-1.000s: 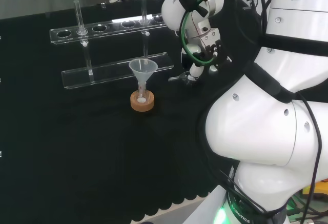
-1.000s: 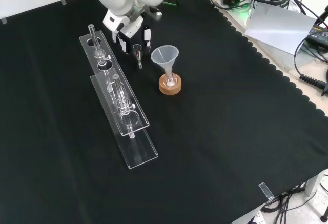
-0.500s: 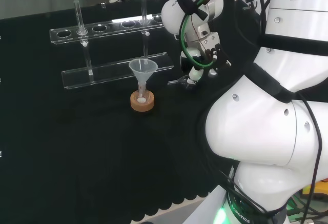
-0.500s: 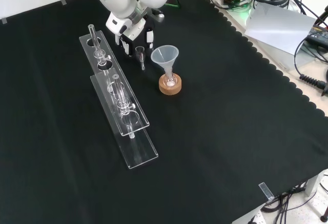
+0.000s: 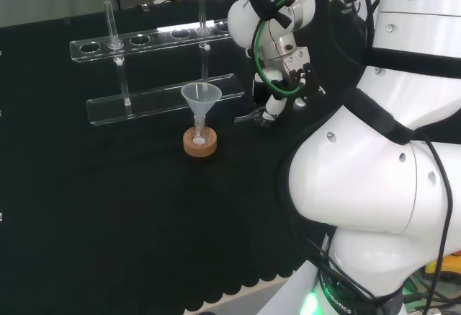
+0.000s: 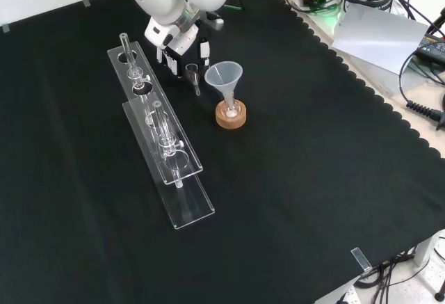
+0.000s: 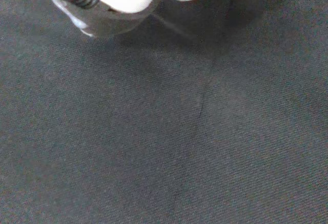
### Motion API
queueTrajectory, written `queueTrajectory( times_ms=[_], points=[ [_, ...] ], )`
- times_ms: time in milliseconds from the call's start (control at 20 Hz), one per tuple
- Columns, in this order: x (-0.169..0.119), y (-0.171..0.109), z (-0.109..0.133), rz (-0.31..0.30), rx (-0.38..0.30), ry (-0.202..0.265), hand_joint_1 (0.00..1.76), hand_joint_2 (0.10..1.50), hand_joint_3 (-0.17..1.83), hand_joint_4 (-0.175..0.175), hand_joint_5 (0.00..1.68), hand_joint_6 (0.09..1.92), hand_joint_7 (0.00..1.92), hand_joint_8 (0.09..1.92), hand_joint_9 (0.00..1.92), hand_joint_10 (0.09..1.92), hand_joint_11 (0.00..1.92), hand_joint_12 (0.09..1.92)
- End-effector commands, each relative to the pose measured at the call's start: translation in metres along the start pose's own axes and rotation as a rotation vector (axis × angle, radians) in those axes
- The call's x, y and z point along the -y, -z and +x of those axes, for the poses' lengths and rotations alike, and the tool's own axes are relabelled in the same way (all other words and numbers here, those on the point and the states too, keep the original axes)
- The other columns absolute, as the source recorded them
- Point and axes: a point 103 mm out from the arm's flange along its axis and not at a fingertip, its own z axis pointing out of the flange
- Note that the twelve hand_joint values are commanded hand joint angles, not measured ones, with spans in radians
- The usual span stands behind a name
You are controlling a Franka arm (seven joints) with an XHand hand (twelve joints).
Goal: Put the weighing funnel back on the table.
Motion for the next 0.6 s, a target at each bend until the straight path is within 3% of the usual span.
queueTrajectory(
  times_ms=[50,250,600],
  points=[
    [0.0017,-0.0030,0.0018,0.009,-0.003,0.006,1.01,1.03,-0.01,0.052,0.88,0.80,0.90,0.61,1.23,0.09,0.67,1.14],
    [0.0033,-0.0024,0.0044,0.010,-0.005,0.006,1.00,1.02,-0.04,0.015,0.77,0.77,0.80,0.65,1.19,0.09,0.62,1.17],
    [0.0084,-0.0014,0.0077,0.025,0.026,0.003,0.97,1.05,-0.15,-0.009,0.58,0.75,0.69,0.67,1.13,0.09,0.58,1.19]
  ],
)
